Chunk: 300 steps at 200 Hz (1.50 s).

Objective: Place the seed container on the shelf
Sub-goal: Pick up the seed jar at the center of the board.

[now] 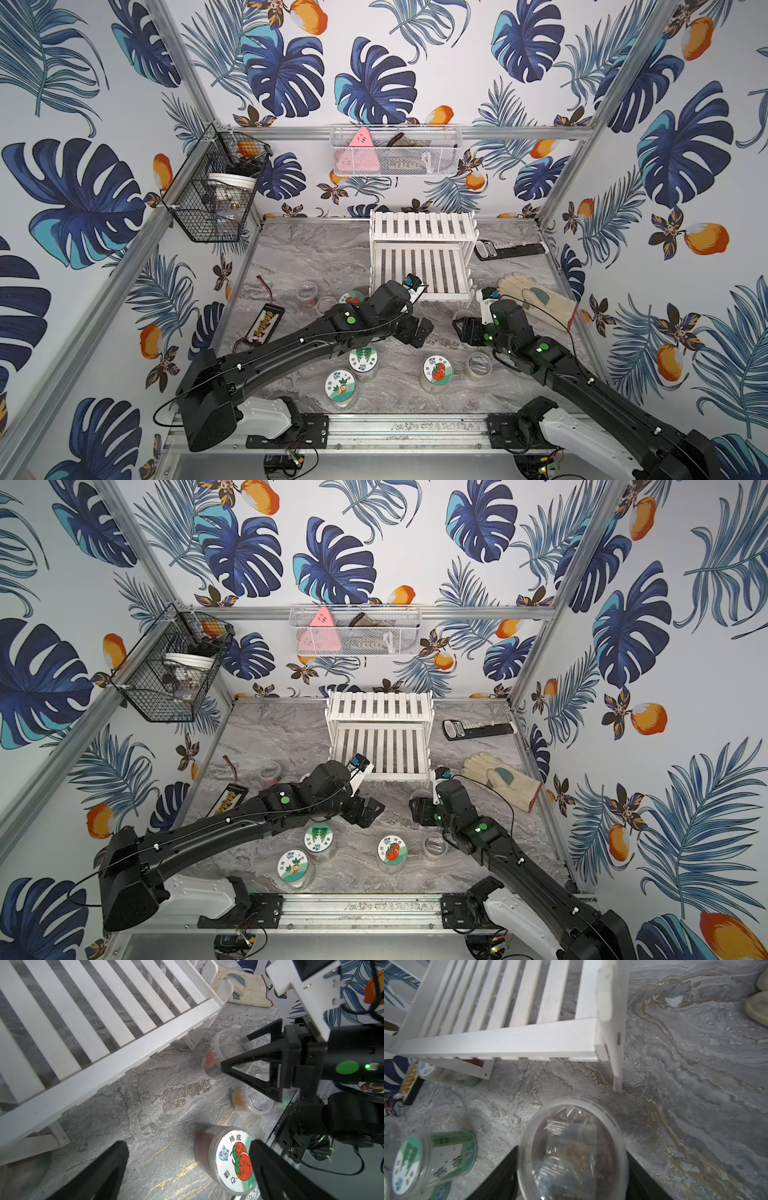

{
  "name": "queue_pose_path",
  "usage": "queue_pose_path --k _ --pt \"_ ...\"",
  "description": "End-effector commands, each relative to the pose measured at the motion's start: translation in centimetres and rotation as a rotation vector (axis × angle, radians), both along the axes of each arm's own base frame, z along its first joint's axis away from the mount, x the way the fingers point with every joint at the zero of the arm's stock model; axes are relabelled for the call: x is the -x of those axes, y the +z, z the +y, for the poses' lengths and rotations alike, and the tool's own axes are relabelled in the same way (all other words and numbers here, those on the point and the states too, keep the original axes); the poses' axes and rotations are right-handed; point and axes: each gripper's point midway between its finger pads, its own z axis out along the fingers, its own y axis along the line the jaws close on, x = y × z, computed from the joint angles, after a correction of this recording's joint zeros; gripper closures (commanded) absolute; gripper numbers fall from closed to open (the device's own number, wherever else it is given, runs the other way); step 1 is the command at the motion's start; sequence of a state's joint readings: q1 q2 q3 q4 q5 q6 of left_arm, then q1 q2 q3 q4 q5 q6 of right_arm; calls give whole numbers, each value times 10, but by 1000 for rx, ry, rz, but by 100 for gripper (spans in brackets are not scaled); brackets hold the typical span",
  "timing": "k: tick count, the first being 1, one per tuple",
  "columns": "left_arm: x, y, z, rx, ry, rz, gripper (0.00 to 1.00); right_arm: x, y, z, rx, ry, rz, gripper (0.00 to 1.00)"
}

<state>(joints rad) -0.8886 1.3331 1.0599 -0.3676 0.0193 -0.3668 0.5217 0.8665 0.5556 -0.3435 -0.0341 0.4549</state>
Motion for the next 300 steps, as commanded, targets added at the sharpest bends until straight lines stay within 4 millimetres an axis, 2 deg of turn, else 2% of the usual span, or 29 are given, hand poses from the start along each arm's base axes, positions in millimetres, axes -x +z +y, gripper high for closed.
queue_pose_path --k 1,23,55,85,106,110,155,190,225,228,256,300 --pt "-4 13 -1 19 7 -38 1 21 2 2 -24 29 100 30" --pt "-8 24 -1 38 24 -63 1 22 25 5 -30 52 92 30" --pt "-13 41 2 61 50 -110 1 11 71 9 -35 61 30 30" --pt "-18 58 1 79 59 -149 1 -8 122 8 -8 44 -68 30" --pt "-24 67 -1 83 73 -170 1 -23 146 7 28 26 -114 30" --pt "-25 67 -1 80 74 -171 1 -28 159 8 24 23 -140 30" --pt "-40 87 -6 98 120 -212 1 -62 201 13 79 -4 -218 30" --pt "-47 107 -16 125 109 -247 1 -90 227 16 121 -36 -258 30" --pt "-60 118 -20 136 152 -265 1 -118 241 19 128 -74 -263 30" --pt "-61 118 -20 138 156 -267 1 -123 243 10 130 -100 -262 30" --pt "-71 125 -19 147 203 -274 1 -145 244 7 122 -130 -250 30" --pt "-81 132 -25 169 211 -271 1 -168 241 3 73 -150 -230 30"
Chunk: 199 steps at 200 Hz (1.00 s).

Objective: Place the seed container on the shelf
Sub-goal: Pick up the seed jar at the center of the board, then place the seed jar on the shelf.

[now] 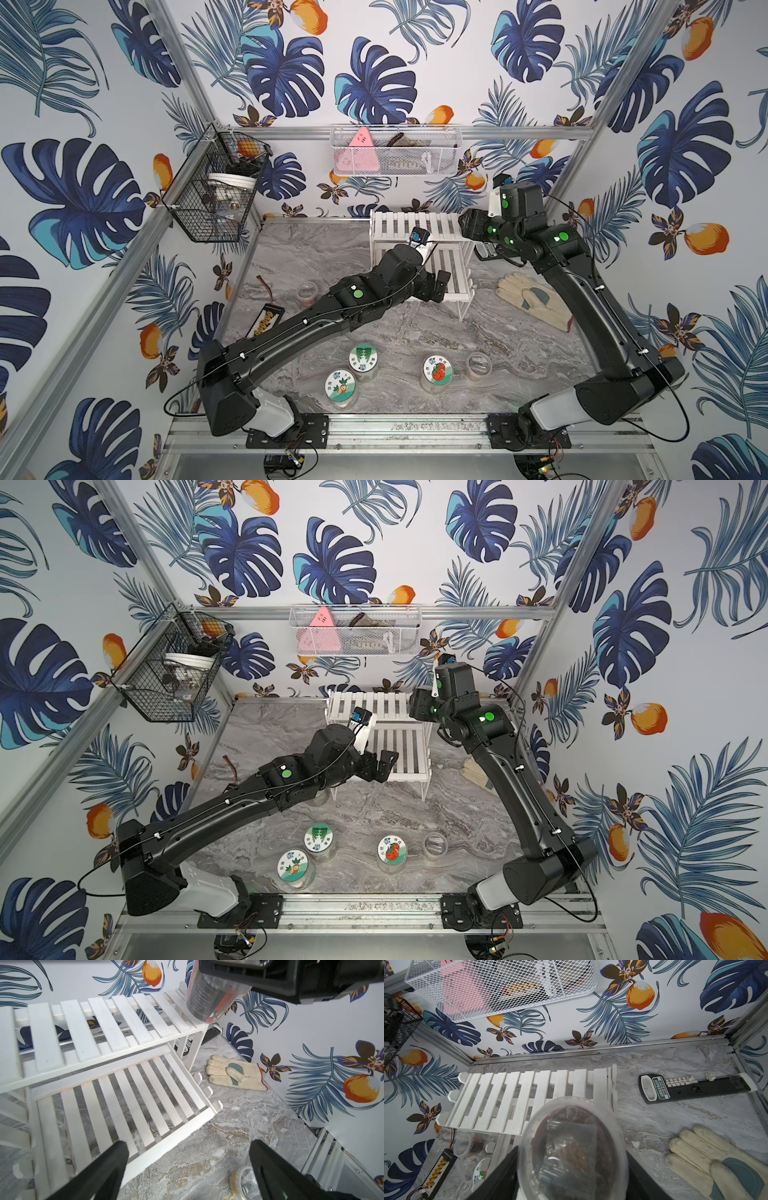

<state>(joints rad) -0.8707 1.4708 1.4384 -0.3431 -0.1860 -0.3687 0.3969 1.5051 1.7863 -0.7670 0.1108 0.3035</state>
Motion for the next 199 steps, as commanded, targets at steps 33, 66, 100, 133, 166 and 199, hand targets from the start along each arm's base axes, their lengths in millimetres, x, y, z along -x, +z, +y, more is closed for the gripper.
queue_pose_path --k 33,66,100,133,166,199 --pt "-14 8 -4 48 30 6 1 -24 2 3 -69 2 13 30" --pt "-18 8 -2 60 39 11 1 -31 4 11 -103 26 10 30" --pt "-22 8 1 70 43 21 1 -42 -6 16 -95 27 35 31" --pt "-23 9 1 75 38 24 1 -52 -16 16 -79 7 59 30" --pt "-24 8 0 77 32 32 1 -55 -24 12 -56 -16 84 30" --pt "-25 8 -2 83 25 39 1 -56 -27 7 -33 -39 94 29"
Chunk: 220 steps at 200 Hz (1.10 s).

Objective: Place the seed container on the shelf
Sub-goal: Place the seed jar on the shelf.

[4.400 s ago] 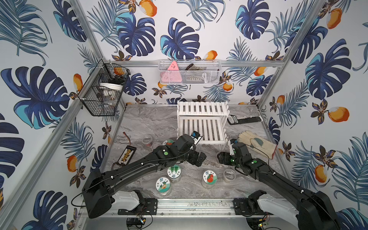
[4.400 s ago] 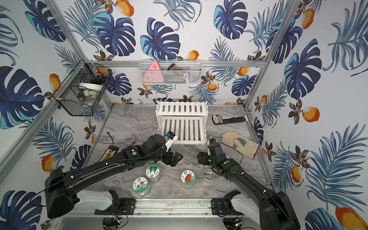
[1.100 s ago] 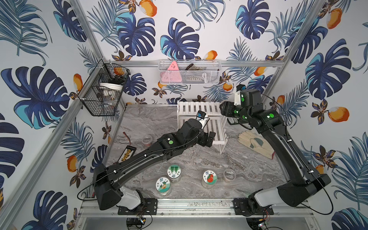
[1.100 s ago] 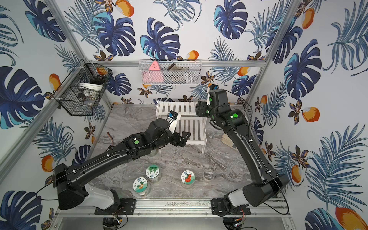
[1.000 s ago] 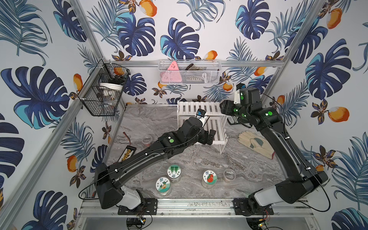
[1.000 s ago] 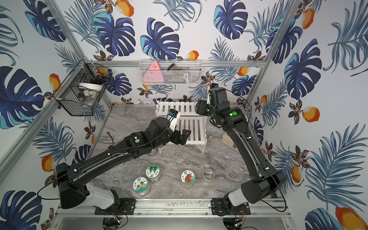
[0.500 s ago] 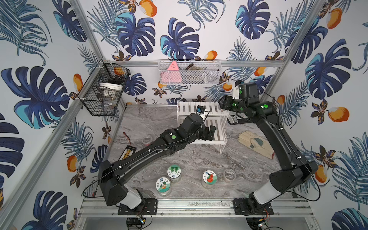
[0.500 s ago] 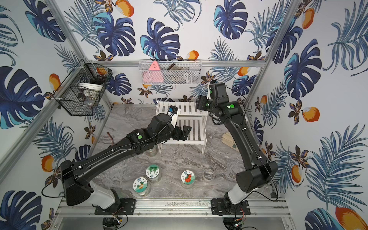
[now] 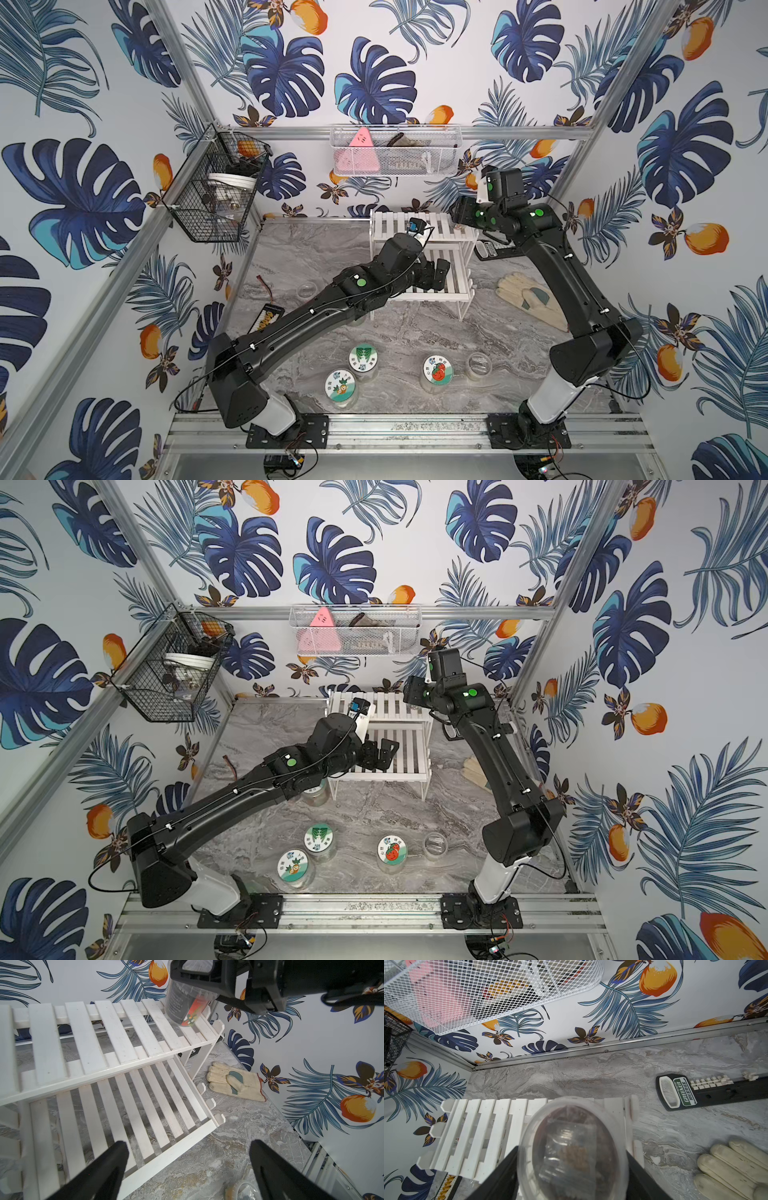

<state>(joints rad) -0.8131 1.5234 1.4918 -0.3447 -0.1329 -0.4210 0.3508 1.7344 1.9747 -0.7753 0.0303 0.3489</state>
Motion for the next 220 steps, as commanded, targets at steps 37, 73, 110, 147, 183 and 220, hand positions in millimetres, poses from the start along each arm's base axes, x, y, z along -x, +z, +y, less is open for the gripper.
queue_pose_path --k 37,73,110,147,183,220 --pt "-3 8 -4 34 -10 -6 1 2 -1 -10 30 -44 33 29" --pt "-3 7 -5 35 -12 -2 1 5 -6 -12 28 -64 65 26" --pt "-3 6 -6 36 -19 5 1 3 -5 -12 15 -79 75 21" --pt "-4 7 -4 31 -14 2 1 3 3 -12 11 -76 61 21" --pt "-4 6 -3 33 -14 6 1 7 3 -11 14 -59 66 27" --pt "-4 5 -5 38 -16 12 1 11 1 -14 22 -66 64 28"
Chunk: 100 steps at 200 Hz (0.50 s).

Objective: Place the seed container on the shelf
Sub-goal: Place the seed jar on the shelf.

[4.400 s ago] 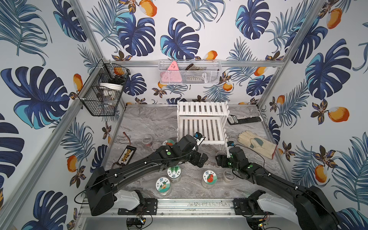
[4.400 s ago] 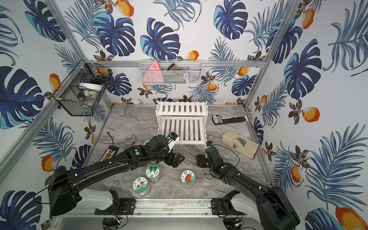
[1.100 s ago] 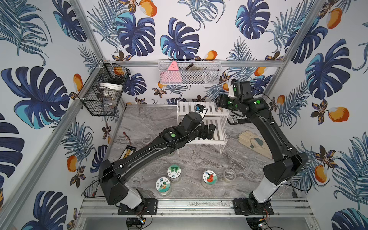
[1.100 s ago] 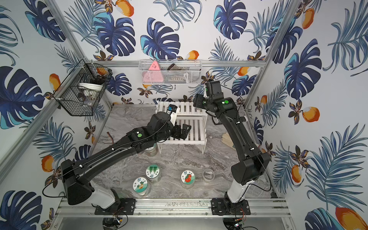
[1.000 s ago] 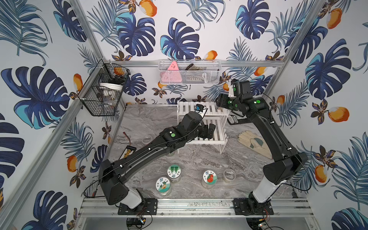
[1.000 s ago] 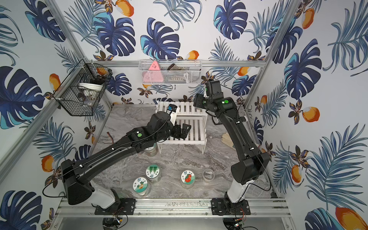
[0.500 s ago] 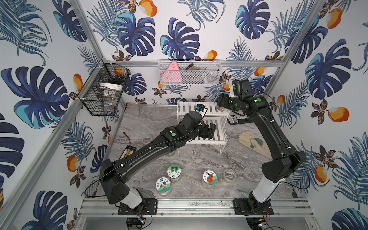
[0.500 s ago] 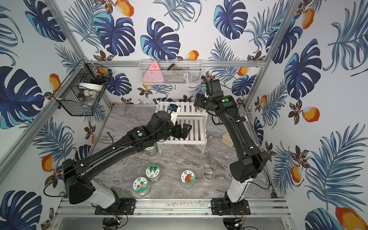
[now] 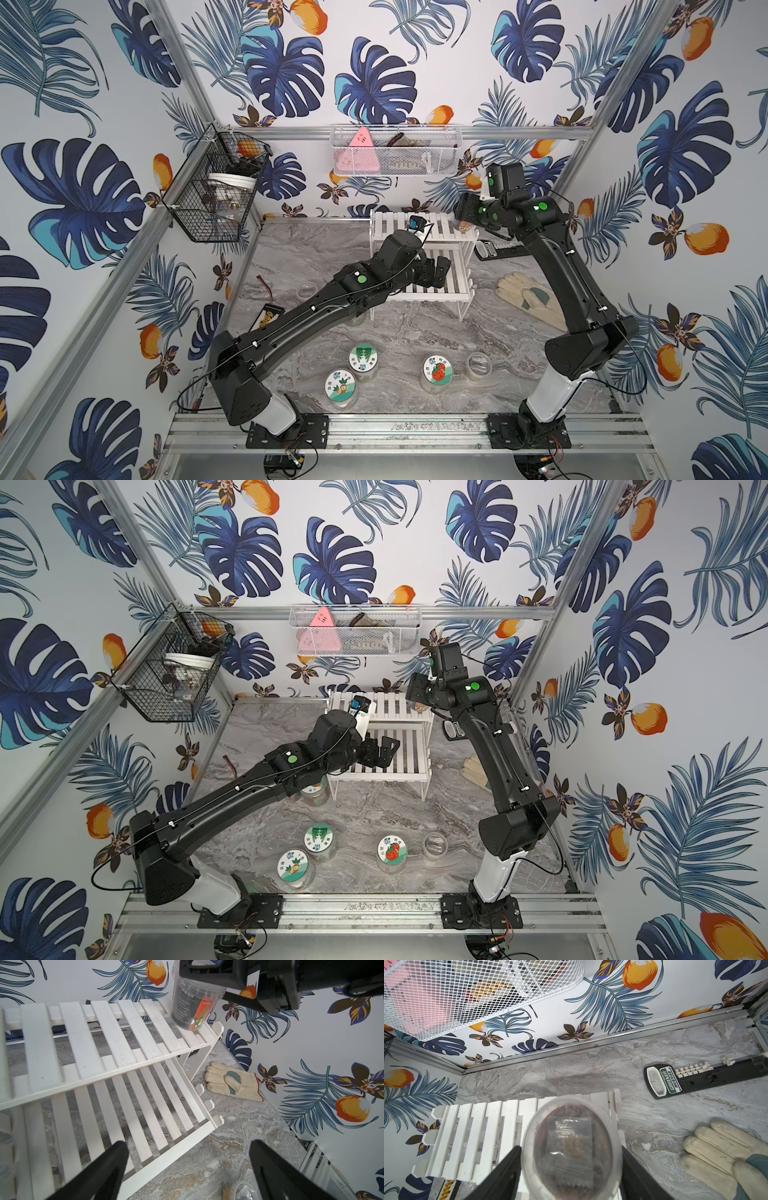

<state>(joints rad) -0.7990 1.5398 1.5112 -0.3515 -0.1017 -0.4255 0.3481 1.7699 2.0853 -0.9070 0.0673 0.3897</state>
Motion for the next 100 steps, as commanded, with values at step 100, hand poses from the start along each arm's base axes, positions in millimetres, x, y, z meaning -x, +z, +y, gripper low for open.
queue_pose_path --k 100 --pt "-3 4 4 15 6 -4 1 -1 -6 -2 27 1 7 26"
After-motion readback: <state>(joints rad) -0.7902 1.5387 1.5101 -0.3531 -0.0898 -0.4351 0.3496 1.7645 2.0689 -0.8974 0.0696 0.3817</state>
